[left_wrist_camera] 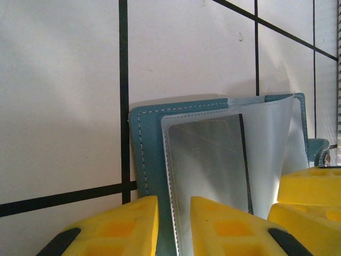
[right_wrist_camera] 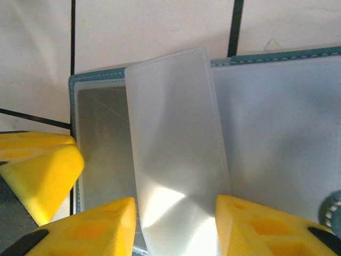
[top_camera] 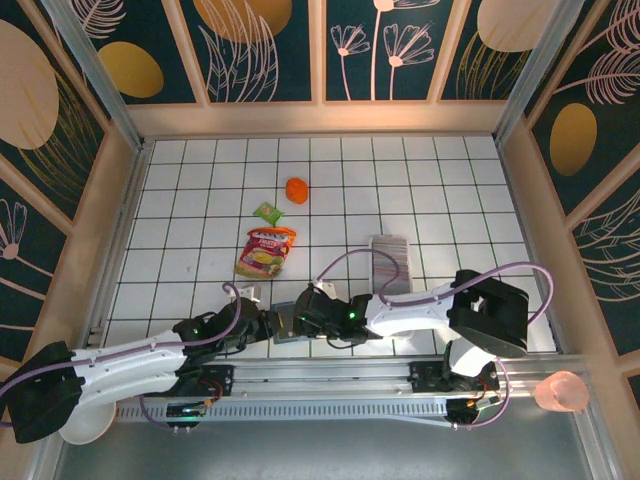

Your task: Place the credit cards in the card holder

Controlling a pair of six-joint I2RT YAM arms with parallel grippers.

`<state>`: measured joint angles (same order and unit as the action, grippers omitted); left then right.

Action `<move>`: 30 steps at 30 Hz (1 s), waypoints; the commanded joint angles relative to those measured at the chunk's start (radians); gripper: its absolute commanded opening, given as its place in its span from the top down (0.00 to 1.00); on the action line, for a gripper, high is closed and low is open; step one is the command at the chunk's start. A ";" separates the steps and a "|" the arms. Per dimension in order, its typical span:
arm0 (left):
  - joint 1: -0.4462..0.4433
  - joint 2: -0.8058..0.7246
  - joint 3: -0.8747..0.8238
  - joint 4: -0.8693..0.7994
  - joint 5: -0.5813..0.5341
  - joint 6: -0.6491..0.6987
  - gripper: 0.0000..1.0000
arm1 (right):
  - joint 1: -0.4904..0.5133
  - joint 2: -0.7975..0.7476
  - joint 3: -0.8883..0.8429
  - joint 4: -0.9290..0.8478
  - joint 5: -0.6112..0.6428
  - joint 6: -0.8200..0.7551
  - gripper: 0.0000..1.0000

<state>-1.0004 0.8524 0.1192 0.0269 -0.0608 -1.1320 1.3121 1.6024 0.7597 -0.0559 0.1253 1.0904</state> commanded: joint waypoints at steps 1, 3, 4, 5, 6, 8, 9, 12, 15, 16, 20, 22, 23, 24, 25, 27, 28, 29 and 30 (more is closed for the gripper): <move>-0.003 0.000 -0.020 -0.036 -0.022 -0.018 0.76 | 0.012 0.031 0.001 0.038 -0.021 0.027 0.56; -0.004 -0.004 -0.020 -0.036 -0.026 -0.020 0.75 | 0.012 0.034 -0.006 0.061 -0.025 0.035 0.56; -0.004 -0.005 -0.020 -0.036 -0.026 -0.021 0.75 | 0.012 0.035 -0.008 0.076 -0.029 0.037 0.56; -0.004 -0.006 -0.020 -0.036 -0.028 -0.023 0.75 | 0.013 0.037 -0.010 0.089 -0.032 0.040 0.56; -0.004 -0.007 -0.021 -0.035 -0.030 -0.025 0.75 | 0.013 0.040 -0.010 0.101 -0.033 0.042 0.56; -0.004 -0.006 -0.026 -0.030 -0.035 -0.031 0.75 | 0.012 0.041 -0.007 0.120 -0.035 0.043 0.56; -0.004 -0.007 -0.028 -0.028 -0.037 -0.034 0.75 | 0.014 0.040 -0.005 0.132 -0.033 0.043 0.56; -0.004 -0.007 -0.035 -0.031 -0.049 -0.039 0.76 | 0.016 0.036 -0.007 0.167 -0.037 0.042 0.56; -0.004 -0.009 -0.039 -0.037 -0.060 -0.046 0.77 | 0.018 0.042 -0.008 0.195 -0.043 0.043 0.57; -0.004 -0.010 -0.041 -0.040 -0.065 -0.049 0.78 | 0.019 0.042 -0.008 0.201 -0.042 0.043 0.57; -0.004 -0.019 -0.051 -0.038 -0.076 -0.064 0.80 | 0.029 0.034 -0.004 0.227 -0.030 0.036 0.57; -0.004 -0.024 -0.060 -0.033 -0.077 -0.069 0.81 | 0.031 0.040 -0.002 0.235 -0.033 0.032 0.57; -0.004 -0.025 -0.060 -0.033 -0.078 -0.071 0.82 | 0.030 0.041 -0.001 0.243 -0.033 0.032 0.57; -0.004 -0.027 -0.061 -0.034 -0.078 -0.072 0.83 | 0.030 0.041 -0.002 0.260 -0.033 0.032 0.57; -0.004 -0.030 -0.062 -0.036 -0.079 -0.073 0.83 | 0.031 0.041 -0.003 0.277 -0.036 0.030 0.57; -0.004 -0.036 -0.066 -0.041 -0.078 -0.075 0.84 | 0.032 0.042 0.000 0.305 -0.036 0.021 0.57; -0.004 -0.039 -0.069 -0.041 -0.079 -0.079 0.85 | 0.032 0.041 0.004 0.315 -0.035 0.012 0.57; -0.004 -0.042 -0.073 -0.039 -0.078 -0.080 0.86 | 0.031 0.041 0.012 0.324 -0.034 0.002 0.57; -0.004 -0.046 -0.078 -0.039 -0.077 -0.081 0.87 | 0.032 0.039 0.021 0.332 -0.032 -0.012 0.57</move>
<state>-1.0016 0.8101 0.0769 0.0460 -0.1165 -1.1877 1.3334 1.6325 0.7589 0.2131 0.0811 1.1076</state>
